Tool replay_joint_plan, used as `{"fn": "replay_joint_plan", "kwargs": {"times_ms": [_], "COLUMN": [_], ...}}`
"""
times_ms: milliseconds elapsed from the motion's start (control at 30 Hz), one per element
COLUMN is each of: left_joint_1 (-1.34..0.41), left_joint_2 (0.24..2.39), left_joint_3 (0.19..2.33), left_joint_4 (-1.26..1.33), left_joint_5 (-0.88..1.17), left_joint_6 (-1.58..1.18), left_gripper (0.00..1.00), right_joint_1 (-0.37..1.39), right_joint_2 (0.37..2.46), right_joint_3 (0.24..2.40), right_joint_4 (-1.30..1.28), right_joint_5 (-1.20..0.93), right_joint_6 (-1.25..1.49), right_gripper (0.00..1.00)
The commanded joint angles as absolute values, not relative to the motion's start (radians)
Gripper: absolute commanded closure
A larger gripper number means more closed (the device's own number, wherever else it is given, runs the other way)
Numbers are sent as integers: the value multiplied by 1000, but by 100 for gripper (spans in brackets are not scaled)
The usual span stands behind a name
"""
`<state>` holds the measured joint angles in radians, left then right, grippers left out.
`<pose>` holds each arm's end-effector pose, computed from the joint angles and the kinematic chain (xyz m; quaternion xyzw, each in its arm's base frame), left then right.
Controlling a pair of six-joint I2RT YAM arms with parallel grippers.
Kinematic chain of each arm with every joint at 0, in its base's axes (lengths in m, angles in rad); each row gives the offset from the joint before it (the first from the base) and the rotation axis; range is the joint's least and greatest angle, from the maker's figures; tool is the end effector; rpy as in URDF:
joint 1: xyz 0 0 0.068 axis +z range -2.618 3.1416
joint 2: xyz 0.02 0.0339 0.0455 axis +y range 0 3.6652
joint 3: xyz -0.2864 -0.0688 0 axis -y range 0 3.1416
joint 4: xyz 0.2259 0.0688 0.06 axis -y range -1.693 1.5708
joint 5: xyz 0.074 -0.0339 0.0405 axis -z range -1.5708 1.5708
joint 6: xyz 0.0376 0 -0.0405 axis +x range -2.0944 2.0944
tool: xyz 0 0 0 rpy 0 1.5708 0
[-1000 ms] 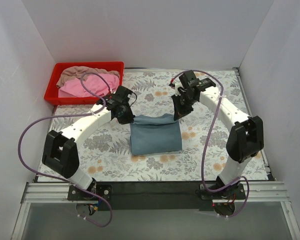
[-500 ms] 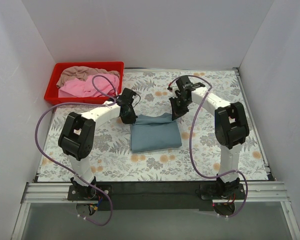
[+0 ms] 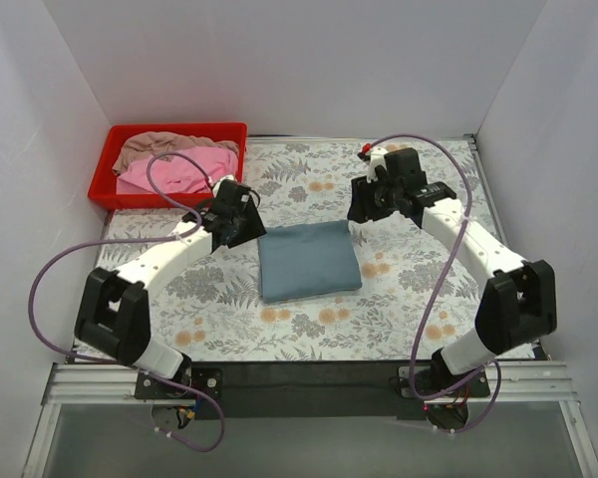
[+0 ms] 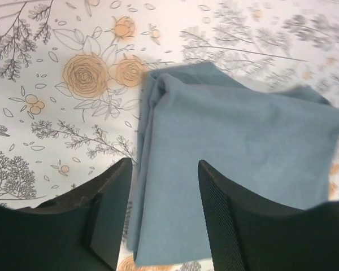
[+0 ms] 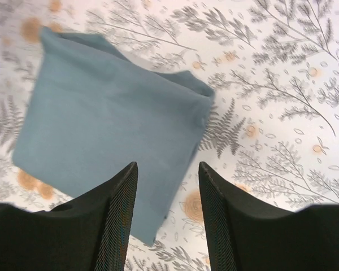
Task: Fold and stack the t-shirts
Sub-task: Fold the tshirt
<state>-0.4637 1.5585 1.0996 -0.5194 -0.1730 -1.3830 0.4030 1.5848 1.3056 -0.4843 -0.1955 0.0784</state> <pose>0.2780 -0.1318 0.2615 -0.4453 0.8428 -0.1821 0.2413 0.3079 0.1392 0.3186 -0.1857 0.8970 0.1803 0.3582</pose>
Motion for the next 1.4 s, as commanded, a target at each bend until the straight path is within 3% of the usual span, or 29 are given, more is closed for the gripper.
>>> {"fn": "replay_joint_plan", "kwargs": {"times_ms": [0,133,233,400,633,967,1133,1367], "left_joint_1": [-469,-477,-477,-463,-393,-344,-341,-382], "left_joint_2": [1387,1296,1328,1517,1791,1910,1821,1542], "left_joint_3": [999,862,838,891,995,1017,1013,968], "left_joint_4": [-407,-175,-46,98,176,164,115,40], "left_joint_5": [-87,192,270,281,262,155,126,130], "left_joint_6": [-1352,-1298,-1325,-1380,-1408,-1397,-1359,-1367], "left_gripper": [49,48,50,63,75,78,76,62], "right_joint_1": [391,387,385,377,318,255,245,282], "right_joint_2": [1511,1494,1523,1681,1949,2158,2041,1767], "right_joint_3": [1175,1034,965,1012,1153,1259,1233,1027], "right_joint_4": [-316,-129,53,181,259,353,353,383], "right_joint_5": [-342,-628,-745,-847,-894,-914,-928,-965], "right_joint_6": [71,126,191,239,279,402,482,583], "right_gripper": [46,46,46,46,47,49,48,45]}}
